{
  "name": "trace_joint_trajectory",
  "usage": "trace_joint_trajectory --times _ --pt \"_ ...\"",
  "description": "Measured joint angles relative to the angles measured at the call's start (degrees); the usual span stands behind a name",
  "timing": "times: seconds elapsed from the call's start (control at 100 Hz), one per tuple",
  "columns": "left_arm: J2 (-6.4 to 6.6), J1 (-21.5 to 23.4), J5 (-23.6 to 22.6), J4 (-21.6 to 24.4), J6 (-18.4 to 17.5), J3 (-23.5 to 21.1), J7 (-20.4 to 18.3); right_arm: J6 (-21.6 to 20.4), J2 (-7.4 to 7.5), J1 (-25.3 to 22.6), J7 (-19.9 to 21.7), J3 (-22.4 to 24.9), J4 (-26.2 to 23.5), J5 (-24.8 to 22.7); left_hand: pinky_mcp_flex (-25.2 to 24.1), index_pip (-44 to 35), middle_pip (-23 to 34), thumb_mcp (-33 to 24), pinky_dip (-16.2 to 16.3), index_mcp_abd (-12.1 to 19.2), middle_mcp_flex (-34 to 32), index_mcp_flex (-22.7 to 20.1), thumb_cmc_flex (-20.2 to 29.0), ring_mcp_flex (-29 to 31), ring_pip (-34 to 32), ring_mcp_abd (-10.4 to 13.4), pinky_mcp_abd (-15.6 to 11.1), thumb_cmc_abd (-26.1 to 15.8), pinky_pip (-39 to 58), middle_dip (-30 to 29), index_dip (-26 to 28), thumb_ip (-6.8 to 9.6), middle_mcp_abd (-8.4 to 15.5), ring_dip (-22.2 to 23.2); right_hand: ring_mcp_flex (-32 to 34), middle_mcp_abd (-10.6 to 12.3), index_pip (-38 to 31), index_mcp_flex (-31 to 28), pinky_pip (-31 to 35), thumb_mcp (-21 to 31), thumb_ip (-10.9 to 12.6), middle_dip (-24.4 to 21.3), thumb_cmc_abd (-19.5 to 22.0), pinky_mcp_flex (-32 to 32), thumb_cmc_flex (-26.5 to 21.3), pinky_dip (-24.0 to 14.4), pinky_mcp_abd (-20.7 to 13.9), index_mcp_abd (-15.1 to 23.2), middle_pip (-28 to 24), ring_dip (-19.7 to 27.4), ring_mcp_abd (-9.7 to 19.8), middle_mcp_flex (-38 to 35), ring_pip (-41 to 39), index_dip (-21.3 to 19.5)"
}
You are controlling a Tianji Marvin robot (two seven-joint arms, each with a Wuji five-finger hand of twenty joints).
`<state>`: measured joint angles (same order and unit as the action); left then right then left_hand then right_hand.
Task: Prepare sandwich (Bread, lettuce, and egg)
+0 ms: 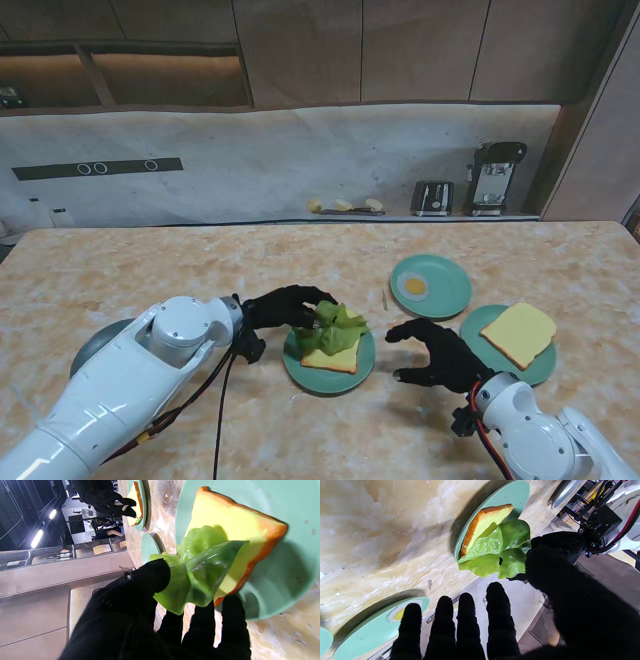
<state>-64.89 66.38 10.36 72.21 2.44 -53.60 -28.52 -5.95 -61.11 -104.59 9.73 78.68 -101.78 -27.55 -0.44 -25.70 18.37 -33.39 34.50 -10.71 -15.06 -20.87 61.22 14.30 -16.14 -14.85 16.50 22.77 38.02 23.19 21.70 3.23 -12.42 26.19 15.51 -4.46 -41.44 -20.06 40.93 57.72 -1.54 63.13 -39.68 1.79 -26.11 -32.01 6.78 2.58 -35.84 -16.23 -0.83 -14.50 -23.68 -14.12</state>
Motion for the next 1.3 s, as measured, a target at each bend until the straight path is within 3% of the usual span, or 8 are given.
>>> trace_joint_trajectory --times 0.16,0.25,0.35,0.47,0.7,0.77,0.91,1.3 --pt "0.19 0.09 -1.69 -0.32 -2.75 0.12 1.25 -0.05 0.01 0.18 -0.01 -0.28 0.21 0.11 -2.46 4.28 -5.01 3.0 -4.44 0.01 3.3 2.68 -2.24 -5.22 2.88 1.32 -1.76 0.0 -6.41 -4.37 -4.16 -1.95 0.02 -4.07 0.0 0.0 0.0 0.0 -0.05 0.0 0.0 0.0 0.0 0.0 0.0 0.0 0.0 0.0 0.0 0.0 0.0 -0.01 0.0 0.0" --pt "0.11 -0.23 -2.08 -1.17 -2.86 0.34 1.69 -0.05 0.01 0.33 -0.01 -0.52 0.35 0.18 -2.93 5.82 -7.78 4.25 -6.22 0.01 3.42 3.3 -2.28 -6.63 4.1 1.92 -4.03 -0.01 -9.25 -5.82 -6.2 -2.07 0.02 -5.52 0.0 0.0 0.0 0.0 -0.06 0.0 0.0 0.0 0.0 0.0 0.0 0.0 0.0 0.0 0.0 0.0 0.0 -0.02 0.0 0.0" --pt "0.18 -0.92 -5.31 -2.27 -4.64 1.1 1.83 -0.05 0.01 0.4 -0.04 -0.64 0.41 0.18 -3.23 6.54 -9.52 6.42 -8.29 0.07 4.12 4.11 -2.8 -8.26 4.8 2.47 -3.03 -0.78 -13.19 -5.97 -7.11 -2.57 0.08 -6.22 0.0 0.0 0.0 0.0 -0.07 0.0 0.0 0.0 0.0 0.03 0.0 0.0 0.0 0.0 0.03 0.0 0.0 -0.37 0.0 0.0" --pt "0.46 -1.49 -9.05 -3.43 -8.88 2.07 2.87 -0.04 0.01 0.46 -0.01 -0.69 0.43 0.18 -3.27 6.56 -10.31 9.89 -8.47 0.1 4.75 4.83 -4.42 -8.79 4.82 2.61 -3.03 -0.91 -15.35 -5.96 -7.21 -3.18 0.56 -6.35 0.0 0.0 -0.01 0.0 -0.1 0.0 0.0 0.0 0.02 0.06 0.0 0.0 0.0 0.0 0.03 0.0 0.0 -0.37 0.0 0.0" --pt "1.53 -3.22 -11.57 -4.76 -9.8 4.22 0.86 0.23 0.0 0.6 -0.03 -0.97 0.45 0.18 -3.31 8.7 -10.51 21.93 -8.47 -0.23 4.75 5.46 -4.63 -8.8 5.67 2.63 -3.03 -4.86 -18.13 -5.75 -8.81 -3.42 0.58 -6.89 0.0 0.0 -0.01 0.0 -0.14 0.0 0.0 0.0 0.42 0.11 0.01 0.0 0.0 0.0 0.03 0.0 0.0 -0.38 0.01 0.0" --pt "1.73 -3.43 -14.24 -4.92 -10.63 4.36 1.06 0.33 0.0 0.62 -0.09 -1.03 0.45 0.16 -3.34 9.02 -11.05 23.18 -8.47 -0.43 4.79 5.46 -4.66 -8.83 6.31 2.65 -3.02 -5.05 -18.79 -5.74 -9.2 -3.42 0.58 -7.0 0.0 0.0 -0.01 0.0 -0.15 0.0 0.0 0.0 0.42 0.12 0.01 0.0 0.0 0.0 0.03 0.0 0.0 -0.38 0.01 0.0" --pt "1.87 -3.17 -17.53 -4.87 -12.0 4.28 5.21 0.39 -0.01 0.63 -0.1 -1.04 0.45 0.16 -3.55 10.45 -12.17 25.41 -8.47 -0.45 5.5 6.22 -4.75 -9.45 7.7 3.21 -3.02 -6.02 -20.58 -5.74 -9.29 -3.42 0.6 -7.18 0.0 0.0 -0.01 0.0 -0.16 0.0 0.0 0.0 0.43 0.18 0.01 0.01 0.0 0.0 0.03 0.0 0.0 -0.38 0.01 0.0" --pt "2.88 -0.39 -24.12 -1.72 -13.6 0.34 6.02 0.44 -0.02 0.7 -0.13 -1.02 0.49 0.29 -3.56 10.91 -12.64 27.98 -8.47 -0.45 5.51 6.32 -5.79 -9.45 7.71 3.24 -2.97 -5.74 -21.06 -5.14 -9.31 -3.42 0.62 -7.18 0.0 0.0 -0.01 0.0 -0.62 0.0 0.0 0.0 0.46 0.2 0.01 0.01 0.0 0.0 0.03 0.0 0.0 -0.38 0.01 0.0"
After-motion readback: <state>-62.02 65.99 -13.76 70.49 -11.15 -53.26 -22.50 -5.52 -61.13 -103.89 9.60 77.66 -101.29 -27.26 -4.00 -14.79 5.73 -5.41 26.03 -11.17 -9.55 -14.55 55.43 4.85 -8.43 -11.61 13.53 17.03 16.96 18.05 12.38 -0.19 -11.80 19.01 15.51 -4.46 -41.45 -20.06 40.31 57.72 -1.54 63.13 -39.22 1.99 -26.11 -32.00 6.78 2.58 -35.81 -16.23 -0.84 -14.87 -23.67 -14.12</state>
